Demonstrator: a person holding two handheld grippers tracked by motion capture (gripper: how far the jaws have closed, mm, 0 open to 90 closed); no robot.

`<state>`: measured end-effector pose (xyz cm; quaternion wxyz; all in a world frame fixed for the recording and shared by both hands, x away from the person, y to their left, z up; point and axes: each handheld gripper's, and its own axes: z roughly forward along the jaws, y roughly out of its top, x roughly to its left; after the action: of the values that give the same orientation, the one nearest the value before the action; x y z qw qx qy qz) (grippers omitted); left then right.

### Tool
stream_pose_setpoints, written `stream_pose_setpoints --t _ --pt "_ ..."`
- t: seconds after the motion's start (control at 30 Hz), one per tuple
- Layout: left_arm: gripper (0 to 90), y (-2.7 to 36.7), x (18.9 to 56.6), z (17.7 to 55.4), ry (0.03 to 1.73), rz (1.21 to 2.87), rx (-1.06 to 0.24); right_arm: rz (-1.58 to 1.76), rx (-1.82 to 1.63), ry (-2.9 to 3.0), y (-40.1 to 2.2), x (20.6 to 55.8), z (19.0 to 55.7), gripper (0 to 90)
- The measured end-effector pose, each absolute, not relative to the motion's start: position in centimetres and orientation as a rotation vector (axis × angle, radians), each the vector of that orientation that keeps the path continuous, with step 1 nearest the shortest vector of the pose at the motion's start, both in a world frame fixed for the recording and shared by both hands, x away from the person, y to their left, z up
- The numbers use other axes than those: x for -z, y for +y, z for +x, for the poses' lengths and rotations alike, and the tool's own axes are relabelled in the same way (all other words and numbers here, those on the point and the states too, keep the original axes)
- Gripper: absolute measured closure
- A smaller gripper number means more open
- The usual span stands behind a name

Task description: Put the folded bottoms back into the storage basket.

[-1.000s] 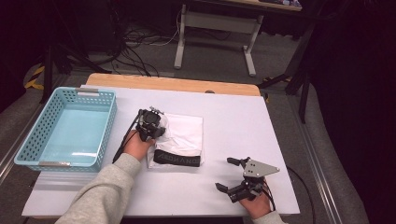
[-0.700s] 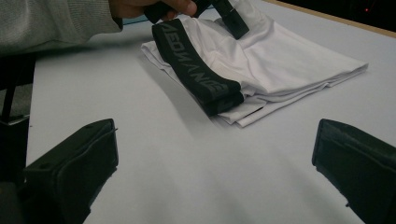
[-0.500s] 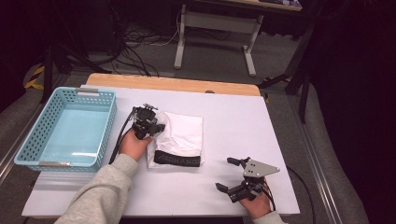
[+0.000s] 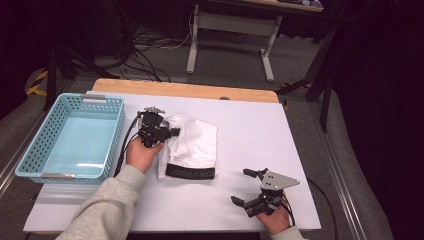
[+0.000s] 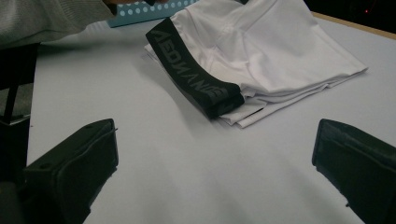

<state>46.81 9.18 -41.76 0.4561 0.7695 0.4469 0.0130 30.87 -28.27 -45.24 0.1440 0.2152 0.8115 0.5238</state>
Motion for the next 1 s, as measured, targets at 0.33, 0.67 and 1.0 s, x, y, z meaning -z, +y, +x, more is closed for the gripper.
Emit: stream_pose_setpoints --t 0.33,0.67,1.0 --pt "80.0 8.9 40.5 46.1 1.045 1.887 -0.035 0.617 -1.515 2.337 -28.3 45.2 30.9 1.1" --pt "80.1 8.3 38.8 45.2 0.979 1.9 -0.114 0.618 -1.514 2.337 -28.3 45.2 30.8 1.1" --pt "80.0 8.3 37.1 44.5 0.924 1.892 -0.138 0.617 -1.514 2.336 -28.3 45.2 30.8 1.0"
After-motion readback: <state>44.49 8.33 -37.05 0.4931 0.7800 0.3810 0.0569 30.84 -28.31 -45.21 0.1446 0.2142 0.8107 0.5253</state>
